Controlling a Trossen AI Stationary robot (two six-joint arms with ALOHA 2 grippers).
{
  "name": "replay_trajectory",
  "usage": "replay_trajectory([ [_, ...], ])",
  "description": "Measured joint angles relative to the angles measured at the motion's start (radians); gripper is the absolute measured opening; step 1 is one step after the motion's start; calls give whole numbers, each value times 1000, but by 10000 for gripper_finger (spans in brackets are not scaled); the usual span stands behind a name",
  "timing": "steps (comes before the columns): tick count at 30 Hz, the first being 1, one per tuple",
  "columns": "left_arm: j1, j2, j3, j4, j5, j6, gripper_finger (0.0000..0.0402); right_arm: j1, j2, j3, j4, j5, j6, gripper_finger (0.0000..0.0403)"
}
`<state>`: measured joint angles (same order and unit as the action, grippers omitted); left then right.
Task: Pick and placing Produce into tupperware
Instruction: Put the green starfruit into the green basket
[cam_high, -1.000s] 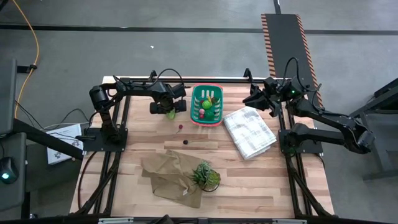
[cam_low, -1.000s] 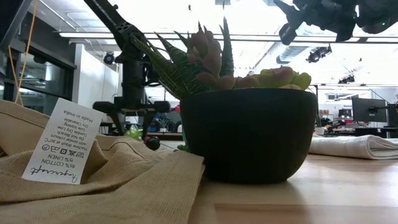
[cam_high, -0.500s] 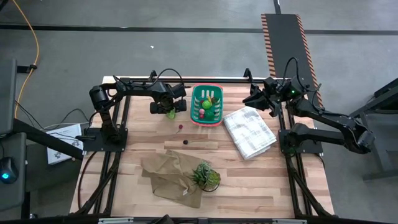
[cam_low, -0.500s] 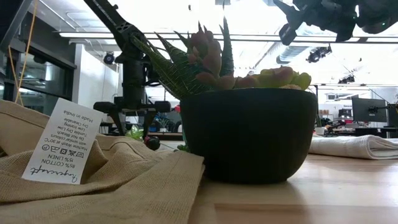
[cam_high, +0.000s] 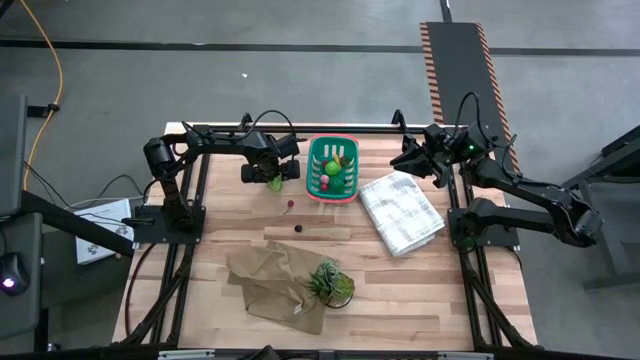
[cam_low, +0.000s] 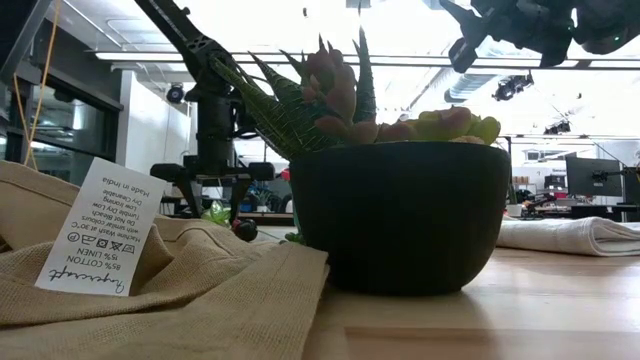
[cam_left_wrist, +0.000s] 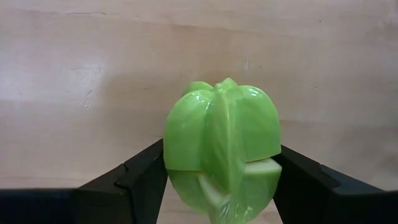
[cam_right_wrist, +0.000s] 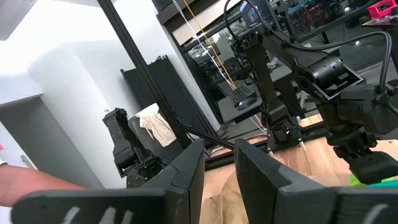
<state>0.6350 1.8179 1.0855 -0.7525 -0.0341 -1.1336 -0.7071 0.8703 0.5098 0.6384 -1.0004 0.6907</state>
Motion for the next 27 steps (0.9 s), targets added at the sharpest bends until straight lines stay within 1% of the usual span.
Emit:
replay_trajectory([
  [12,0,0,0,0,8,0,236,0,0,0,0,0,0,79],
  [14,0,0,0,0,8,0,229,0,0,0,0,0,0,79],
  [18,0,0,0,3,16,4,202,0,0,0,0,-1,0,79],
  [20,0,0,0,5,21,4,196,0,0,0,0,-1,0,79],
  [27,0,0,0,6,23,3,223,0,0,0,0,-1,0,79],
])
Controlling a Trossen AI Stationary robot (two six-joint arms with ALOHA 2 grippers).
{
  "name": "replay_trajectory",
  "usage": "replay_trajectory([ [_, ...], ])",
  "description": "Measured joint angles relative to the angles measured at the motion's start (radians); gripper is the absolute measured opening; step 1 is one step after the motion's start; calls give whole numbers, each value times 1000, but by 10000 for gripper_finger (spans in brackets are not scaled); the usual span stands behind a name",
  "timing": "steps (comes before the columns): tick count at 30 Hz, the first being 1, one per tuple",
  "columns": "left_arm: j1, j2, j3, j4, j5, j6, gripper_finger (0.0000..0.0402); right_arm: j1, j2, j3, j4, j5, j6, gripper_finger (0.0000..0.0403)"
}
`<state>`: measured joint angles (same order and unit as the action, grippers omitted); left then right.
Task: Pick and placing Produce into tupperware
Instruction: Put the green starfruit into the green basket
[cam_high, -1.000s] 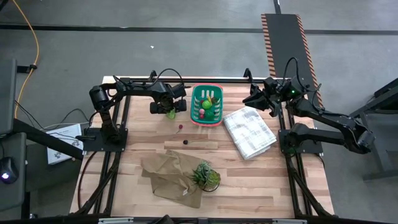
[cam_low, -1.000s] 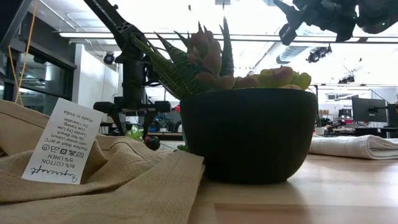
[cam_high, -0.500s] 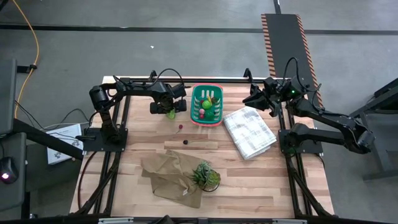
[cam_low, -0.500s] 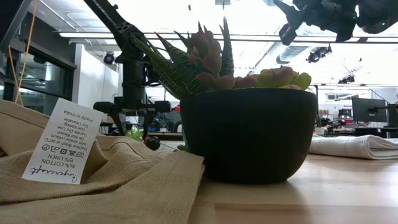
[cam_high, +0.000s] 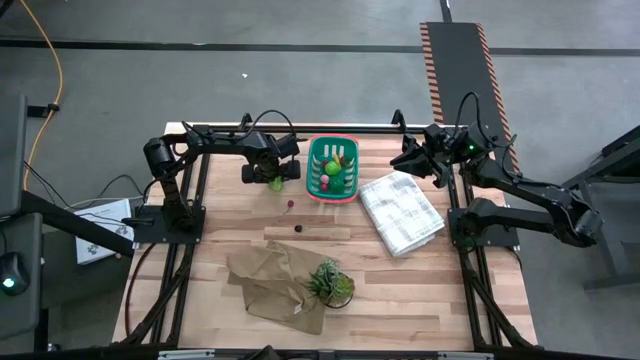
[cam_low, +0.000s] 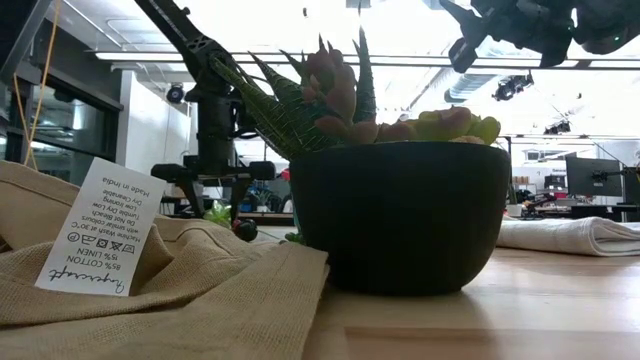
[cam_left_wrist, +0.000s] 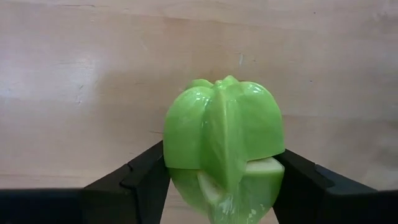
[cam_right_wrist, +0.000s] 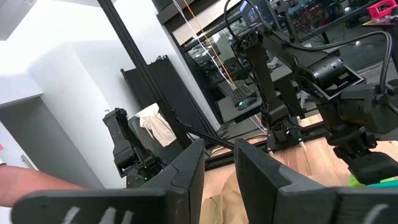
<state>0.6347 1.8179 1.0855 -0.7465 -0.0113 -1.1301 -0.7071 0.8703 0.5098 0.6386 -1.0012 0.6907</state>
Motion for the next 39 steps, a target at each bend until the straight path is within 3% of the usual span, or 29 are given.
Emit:
replay_trajectory([
  [6,0,0,0,3,0,0,195,0,0,0,0,0,0,79],
  [15,0,0,0,16,1,0,229,0,0,0,0,0,0,79],
  [23,0,0,0,16,5,0,199,0,0,0,0,0,0,79],
  [31,0,0,0,16,4,-1,232,0,0,0,0,0,0,79],
  [39,0,0,0,16,5,-2,216,0,0,0,0,0,0,79],
])
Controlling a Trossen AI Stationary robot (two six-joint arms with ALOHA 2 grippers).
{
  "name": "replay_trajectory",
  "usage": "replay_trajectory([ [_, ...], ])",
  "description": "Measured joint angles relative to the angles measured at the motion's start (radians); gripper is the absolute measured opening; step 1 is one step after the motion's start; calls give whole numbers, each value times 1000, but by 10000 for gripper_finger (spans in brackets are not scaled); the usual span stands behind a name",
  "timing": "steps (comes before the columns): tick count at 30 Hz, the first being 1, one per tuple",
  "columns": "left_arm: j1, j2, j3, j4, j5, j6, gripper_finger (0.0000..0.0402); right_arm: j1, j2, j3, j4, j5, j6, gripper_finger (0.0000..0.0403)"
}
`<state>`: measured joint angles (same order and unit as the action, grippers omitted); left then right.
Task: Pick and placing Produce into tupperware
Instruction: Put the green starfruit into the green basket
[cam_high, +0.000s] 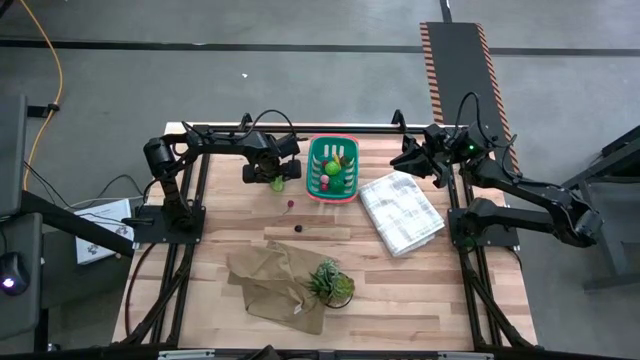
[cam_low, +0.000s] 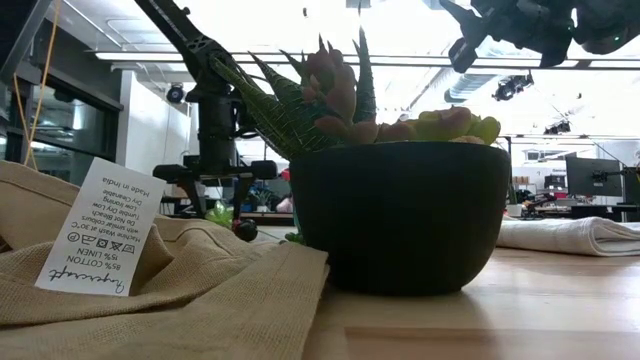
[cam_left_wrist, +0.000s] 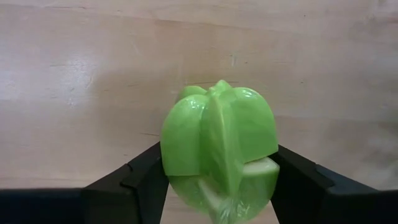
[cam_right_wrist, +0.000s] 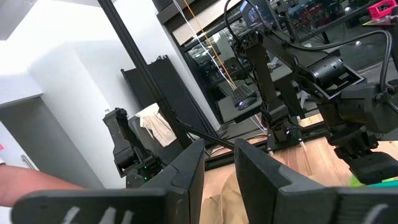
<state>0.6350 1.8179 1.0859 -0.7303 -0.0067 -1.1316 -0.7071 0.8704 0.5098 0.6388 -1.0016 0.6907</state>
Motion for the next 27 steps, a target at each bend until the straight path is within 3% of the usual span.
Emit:
replay_trajectory([
  [12,0,0,0,0,0,-2,247,0,0,0,0,0,0,79],
  [27,0,0,0,0,14,-1,211,0,0,0,0,0,0,79],
])
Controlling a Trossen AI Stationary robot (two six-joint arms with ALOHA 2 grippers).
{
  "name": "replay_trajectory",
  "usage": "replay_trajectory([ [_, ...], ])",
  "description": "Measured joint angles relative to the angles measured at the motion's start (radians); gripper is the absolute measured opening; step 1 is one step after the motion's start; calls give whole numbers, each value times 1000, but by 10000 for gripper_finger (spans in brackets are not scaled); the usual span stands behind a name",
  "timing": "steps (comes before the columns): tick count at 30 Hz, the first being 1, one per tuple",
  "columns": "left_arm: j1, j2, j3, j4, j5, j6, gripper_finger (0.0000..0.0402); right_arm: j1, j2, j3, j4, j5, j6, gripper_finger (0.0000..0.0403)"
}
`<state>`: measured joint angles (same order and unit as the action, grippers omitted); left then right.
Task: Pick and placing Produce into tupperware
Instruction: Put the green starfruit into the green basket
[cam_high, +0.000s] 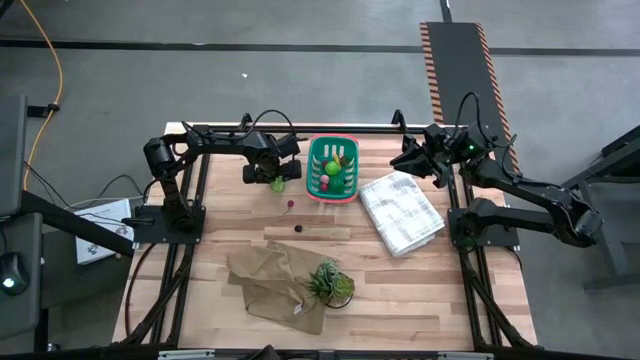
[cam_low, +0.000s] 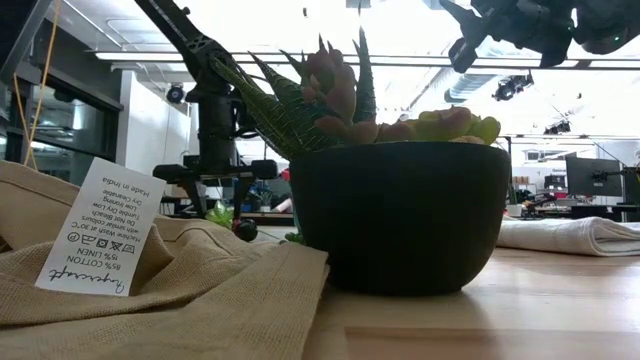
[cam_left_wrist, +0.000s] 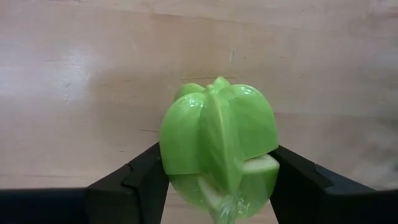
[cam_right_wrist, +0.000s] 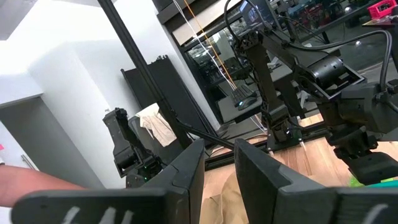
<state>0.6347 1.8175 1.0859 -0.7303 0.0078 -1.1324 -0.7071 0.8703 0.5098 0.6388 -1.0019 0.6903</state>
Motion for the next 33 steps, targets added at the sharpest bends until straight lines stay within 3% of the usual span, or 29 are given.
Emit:
replay_trajectory([
  [6,0,0,0,0,0,0,225,0,0,0,0,0,0,79],
  [14,0,0,0,0,0,0,205,0,0,0,0,0,0,79],
  [20,0,0,0,0,0,0,226,0,0,0,0,0,-1,79],
  [28,0,0,0,0,2,0,203,0,0,0,0,0,-3,79],
  [33,0,0,0,0,7,-1,237,0,0,0,0,0,-3,79],
])
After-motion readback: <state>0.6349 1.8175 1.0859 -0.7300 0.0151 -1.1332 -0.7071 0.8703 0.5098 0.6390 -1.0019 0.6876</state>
